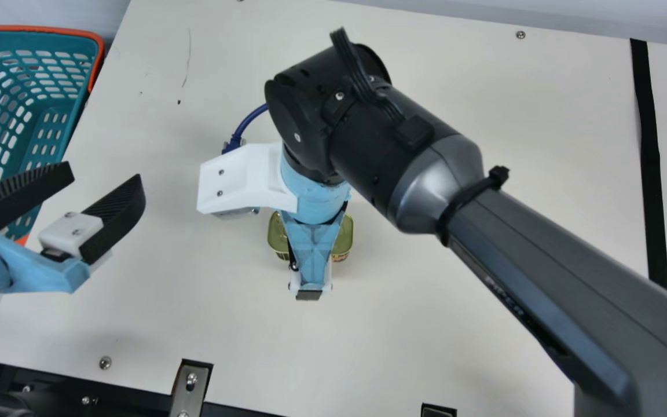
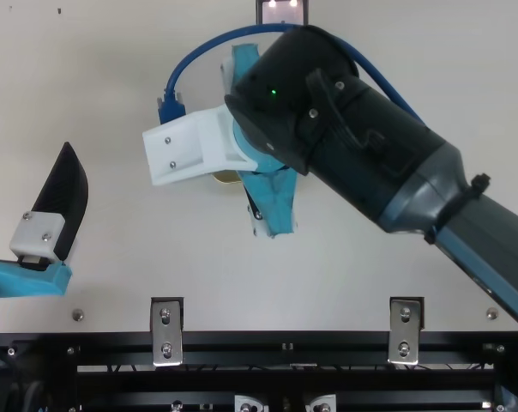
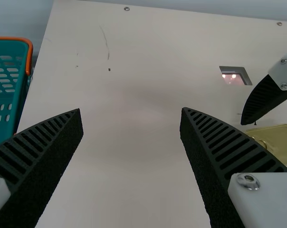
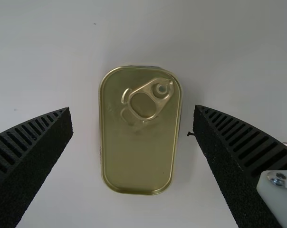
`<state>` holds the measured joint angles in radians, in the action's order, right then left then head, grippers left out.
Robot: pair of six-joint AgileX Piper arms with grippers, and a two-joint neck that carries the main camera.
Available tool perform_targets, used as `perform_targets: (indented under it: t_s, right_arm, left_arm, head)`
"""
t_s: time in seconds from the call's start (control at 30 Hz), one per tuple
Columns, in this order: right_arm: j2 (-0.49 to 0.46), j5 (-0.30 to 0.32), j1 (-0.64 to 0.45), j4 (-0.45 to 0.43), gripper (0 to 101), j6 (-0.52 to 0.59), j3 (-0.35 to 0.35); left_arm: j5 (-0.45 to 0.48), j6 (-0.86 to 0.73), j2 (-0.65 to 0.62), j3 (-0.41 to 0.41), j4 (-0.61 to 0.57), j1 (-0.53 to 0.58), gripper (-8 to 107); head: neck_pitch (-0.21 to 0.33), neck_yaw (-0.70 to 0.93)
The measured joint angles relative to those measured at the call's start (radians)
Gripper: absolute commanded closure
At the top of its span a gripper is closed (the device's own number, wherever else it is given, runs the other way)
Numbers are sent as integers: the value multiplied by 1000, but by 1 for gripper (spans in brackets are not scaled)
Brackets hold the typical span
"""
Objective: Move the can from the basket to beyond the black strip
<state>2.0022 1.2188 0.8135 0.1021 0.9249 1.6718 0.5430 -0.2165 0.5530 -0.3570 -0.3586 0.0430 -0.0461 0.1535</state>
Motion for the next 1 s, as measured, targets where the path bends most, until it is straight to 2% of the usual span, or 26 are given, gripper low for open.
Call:
perform_targets:
  t_s: [0.13, 0.17, 0.2, 0.47, 0.63, 0.9, 1.0]
  right_arm:
    - [20, 0, 1, 0, 0, -5, 6]
    - [23, 0, 1, 0, 53, -6, 6]
    - [28, 0, 1, 0, 101, -8, 6]
    - [45, 4, -9, 16, 101, -30, 34]
    - [20, 3, -42, 20, 101, -56, 69]
    - [-34, 7, -120, 59, 101, -115, 196]
    - [-49, -10, -149, 85, 101, -129, 241]
  left_arm:
    - [0, 0, 0, 0, 0, 0, 9]
    - [0, 0, 0, 0, 0, 0, 9]
    - [0, 0, 0, 0, 0, 0, 9]
    - [0, 0, 0, 0, 0, 0, 9]
    - [0, 0, 0, 0, 0, 0, 9]
    - [0, 0, 0, 0, 0, 0, 9]
    - [0, 0, 0, 0, 0, 0, 9]
  head:
    - [0, 0]
    - [0, 0]
    - [0, 0]
    - [0, 0]
    - [0, 0]
    - [0, 0]
    - [0, 0]
